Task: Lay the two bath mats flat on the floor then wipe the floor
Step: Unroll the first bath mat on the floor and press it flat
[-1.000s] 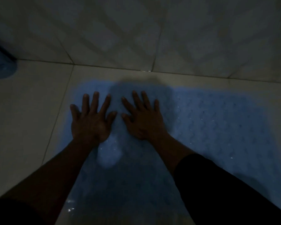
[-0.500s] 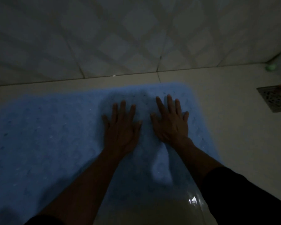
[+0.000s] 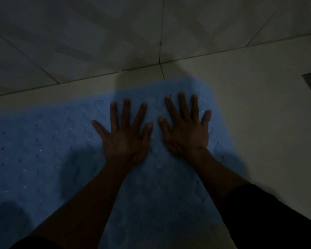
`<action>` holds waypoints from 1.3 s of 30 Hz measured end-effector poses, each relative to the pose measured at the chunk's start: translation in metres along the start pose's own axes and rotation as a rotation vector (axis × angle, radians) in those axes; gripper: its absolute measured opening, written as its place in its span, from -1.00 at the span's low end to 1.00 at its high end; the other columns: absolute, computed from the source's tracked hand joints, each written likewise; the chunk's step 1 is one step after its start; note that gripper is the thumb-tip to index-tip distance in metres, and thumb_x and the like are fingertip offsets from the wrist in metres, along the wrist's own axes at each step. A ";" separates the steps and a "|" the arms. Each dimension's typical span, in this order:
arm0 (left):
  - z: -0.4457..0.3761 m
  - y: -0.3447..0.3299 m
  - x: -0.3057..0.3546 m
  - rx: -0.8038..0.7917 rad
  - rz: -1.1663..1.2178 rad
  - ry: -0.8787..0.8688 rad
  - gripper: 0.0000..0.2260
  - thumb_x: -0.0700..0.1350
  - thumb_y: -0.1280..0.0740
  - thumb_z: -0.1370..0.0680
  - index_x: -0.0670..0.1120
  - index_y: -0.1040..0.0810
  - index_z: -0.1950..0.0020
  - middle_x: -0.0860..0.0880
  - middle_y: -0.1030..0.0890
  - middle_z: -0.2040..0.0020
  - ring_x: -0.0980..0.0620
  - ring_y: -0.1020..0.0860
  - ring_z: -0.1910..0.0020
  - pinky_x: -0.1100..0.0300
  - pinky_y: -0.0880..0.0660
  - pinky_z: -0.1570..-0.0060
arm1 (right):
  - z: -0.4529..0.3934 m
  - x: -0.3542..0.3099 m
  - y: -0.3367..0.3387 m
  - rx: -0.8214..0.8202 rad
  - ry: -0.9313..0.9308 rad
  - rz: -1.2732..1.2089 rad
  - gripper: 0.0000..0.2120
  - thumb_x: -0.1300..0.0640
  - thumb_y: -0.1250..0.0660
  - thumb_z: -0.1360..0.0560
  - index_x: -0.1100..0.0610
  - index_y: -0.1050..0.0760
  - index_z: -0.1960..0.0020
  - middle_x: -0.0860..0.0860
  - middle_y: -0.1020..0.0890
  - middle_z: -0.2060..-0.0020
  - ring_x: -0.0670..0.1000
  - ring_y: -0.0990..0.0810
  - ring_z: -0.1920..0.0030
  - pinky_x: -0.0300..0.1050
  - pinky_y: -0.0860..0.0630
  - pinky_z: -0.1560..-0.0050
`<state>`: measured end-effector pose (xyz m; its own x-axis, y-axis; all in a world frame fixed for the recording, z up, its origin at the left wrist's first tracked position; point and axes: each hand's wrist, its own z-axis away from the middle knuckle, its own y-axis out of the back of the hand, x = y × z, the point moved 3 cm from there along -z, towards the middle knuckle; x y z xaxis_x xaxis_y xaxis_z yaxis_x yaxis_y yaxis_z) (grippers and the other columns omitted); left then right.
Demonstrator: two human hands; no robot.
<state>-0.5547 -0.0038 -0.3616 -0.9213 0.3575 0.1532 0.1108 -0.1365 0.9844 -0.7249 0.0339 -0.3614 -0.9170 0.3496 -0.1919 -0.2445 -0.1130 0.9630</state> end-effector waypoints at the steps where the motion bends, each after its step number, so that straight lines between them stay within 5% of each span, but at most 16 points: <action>1: 0.003 0.000 0.000 0.022 -0.011 -0.014 -0.45 0.30 0.08 -0.64 0.24 0.05 -0.63 0.01 0.06 -0.66 -0.14 0.16 -0.63 -0.55 0.08 -0.37 | 0.001 -0.001 0.001 0.005 0.003 -0.007 -0.37 -0.38 0.21 -0.56 -0.23 0.29 -0.56 -0.12 0.29 -0.57 0.09 0.40 -0.54 0.40 0.25 -0.47; 11: -0.001 0.002 0.014 0.031 -0.010 0.035 -0.45 0.33 0.15 -0.62 0.30 0.18 -0.60 0.06 0.15 -0.66 -0.12 0.22 -0.62 -0.55 0.11 -0.36 | 0.010 0.010 0.005 0.329 0.052 0.024 -0.39 -0.33 -0.02 -0.59 -0.14 -0.11 -0.57 -0.01 -0.08 -0.59 0.15 0.04 -0.59 0.41 0.03 -0.46; 14: 0.006 0.000 0.018 0.010 0.006 0.049 -0.45 0.33 0.15 -0.63 0.30 0.18 -0.60 0.05 0.17 -0.66 -0.12 0.23 -0.62 -0.55 0.11 -0.36 | 0.015 0.013 0.008 0.299 0.027 0.000 -0.38 -0.33 -0.03 -0.58 -0.15 -0.08 -0.58 -0.02 -0.04 -0.60 0.14 0.06 -0.59 0.42 0.05 -0.46; 16: 0.078 0.006 0.024 0.059 -0.002 -0.022 -0.45 0.32 0.13 -0.63 0.28 0.13 -0.61 0.04 0.12 -0.66 -0.13 0.18 -0.63 -0.55 0.09 -0.36 | 0.093 0.011 0.006 0.324 -0.008 0.043 -0.38 -0.33 -0.02 -0.58 -0.17 -0.04 -0.58 -0.04 -0.01 -0.60 0.13 0.09 -0.60 0.42 0.06 -0.46; 19: 0.077 0.007 0.026 0.120 -0.005 -0.019 -0.46 0.32 0.09 -0.64 0.26 0.04 -0.62 0.03 0.04 -0.66 -0.13 0.11 -0.63 -0.52 0.07 -0.38 | 0.089 0.016 0.011 0.262 -0.024 -0.013 -0.39 -0.34 0.01 -0.58 -0.20 -0.02 -0.58 -0.07 0.02 -0.60 0.10 0.13 -0.60 0.43 0.09 -0.46; 24: 0.038 0.011 0.029 -0.009 0.036 0.026 -0.46 0.33 0.17 -0.62 0.33 0.22 -0.58 0.08 0.20 -0.65 -0.08 0.27 -0.61 -0.52 0.22 -0.38 | 0.054 0.020 0.023 0.145 -0.046 0.007 -0.38 -0.36 0.09 -0.57 -0.24 0.09 -0.58 -0.10 0.10 -0.60 0.10 0.23 -0.59 0.43 0.17 -0.46; 30: 0.011 0.007 0.007 -0.115 0.081 0.044 -0.46 0.30 0.12 -0.64 0.29 0.16 -0.61 0.03 0.16 -0.66 -0.11 0.24 -0.62 -0.49 0.23 -0.41 | 0.006 0.008 0.012 -0.073 0.031 -0.026 -0.38 -0.34 0.08 -0.58 -0.22 0.14 -0.58 -0.06 0.16 -0.60 0.12 0.24 -0.58 0.44 0.16 -0.46; 39: 0.142 -0.016 0.048 -0.028 0.071 0.002 -0.47 0.23 0.03 -0.65 0.21 -0.02 -0.63 -0.05 -0.02 -0.66 -0.21 0.07 -0.62 -0.51 0.13 -0.41 | 0.152 0.031 -0.012 -0.005 -0.080 -0.094 -0.40 -0.30 0.12 -0.60 -0.21 0.21 -0.58 -0.06 0.21 -0.59 0.08 0.30 -0.57 0.32 0.29 -0.49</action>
<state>-0.5481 0.1472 -0.3578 -0.9122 0.3442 0.2225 0.1653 -0.1877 0.9682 -0.7025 0.1873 -0.3505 -0.8619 0.4321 -0.2654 -0.3302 -0.0811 0.9404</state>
